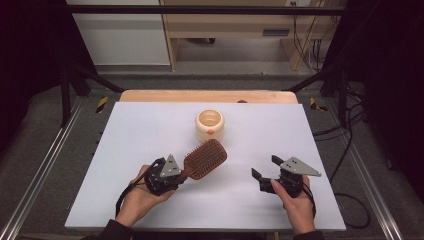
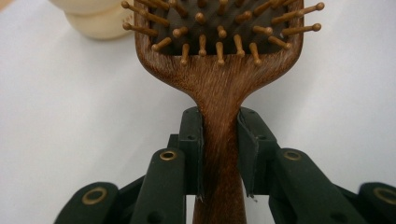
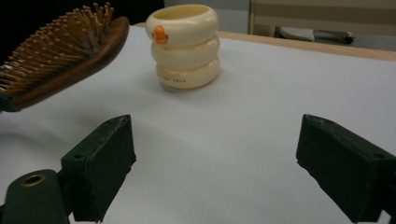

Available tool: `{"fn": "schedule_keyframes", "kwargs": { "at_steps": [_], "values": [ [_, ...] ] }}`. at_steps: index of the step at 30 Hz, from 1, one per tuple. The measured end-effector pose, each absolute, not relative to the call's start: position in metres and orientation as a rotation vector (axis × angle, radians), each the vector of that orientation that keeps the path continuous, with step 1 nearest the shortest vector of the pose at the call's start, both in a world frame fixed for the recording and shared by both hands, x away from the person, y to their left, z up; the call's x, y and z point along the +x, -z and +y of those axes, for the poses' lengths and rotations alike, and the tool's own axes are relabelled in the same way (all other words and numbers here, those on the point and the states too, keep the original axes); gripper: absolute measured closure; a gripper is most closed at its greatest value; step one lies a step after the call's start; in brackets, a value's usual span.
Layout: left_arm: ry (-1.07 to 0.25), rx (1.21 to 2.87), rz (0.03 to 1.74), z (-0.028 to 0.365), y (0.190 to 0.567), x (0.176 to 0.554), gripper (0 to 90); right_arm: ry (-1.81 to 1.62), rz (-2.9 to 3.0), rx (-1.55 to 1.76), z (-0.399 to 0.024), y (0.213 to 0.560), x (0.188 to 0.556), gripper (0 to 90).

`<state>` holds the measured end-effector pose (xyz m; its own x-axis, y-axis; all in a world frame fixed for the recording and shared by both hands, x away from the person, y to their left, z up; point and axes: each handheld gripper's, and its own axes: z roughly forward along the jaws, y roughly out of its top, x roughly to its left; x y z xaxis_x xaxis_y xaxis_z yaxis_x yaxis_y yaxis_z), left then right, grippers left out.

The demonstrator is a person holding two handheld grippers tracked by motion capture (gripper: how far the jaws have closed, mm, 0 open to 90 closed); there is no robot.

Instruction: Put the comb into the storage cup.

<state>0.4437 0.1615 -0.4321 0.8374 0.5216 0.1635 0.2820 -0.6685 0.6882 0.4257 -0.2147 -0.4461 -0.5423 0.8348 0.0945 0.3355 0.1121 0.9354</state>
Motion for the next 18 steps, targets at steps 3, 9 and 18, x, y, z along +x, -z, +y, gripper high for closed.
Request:
{"fn": "schedule_keyframes", "kwargs": {
  "at_steps": [3, 9, 18],
  "values": [
    [-0.491, 2.257, 0.589, 0.162, 0.435, 0.445, 72.6, -1.486, 1.923, 1.134, -0.21, 0.443, 0.424, 11.1],
    [-0.529, 2.166, 0.617, 0.166, 0.435, 0.448, 72.7, -1.667, 1.888, 1.157, -0.202, 0.438, 0.425, 9.0],
    [-0.55, 2.074, 0.658, 0.182, 0.437, 0.443, 72.7, -1.751, 1.885, 1.157, -0.184, 0.435, 0.429, 5.0]
  ]
}}
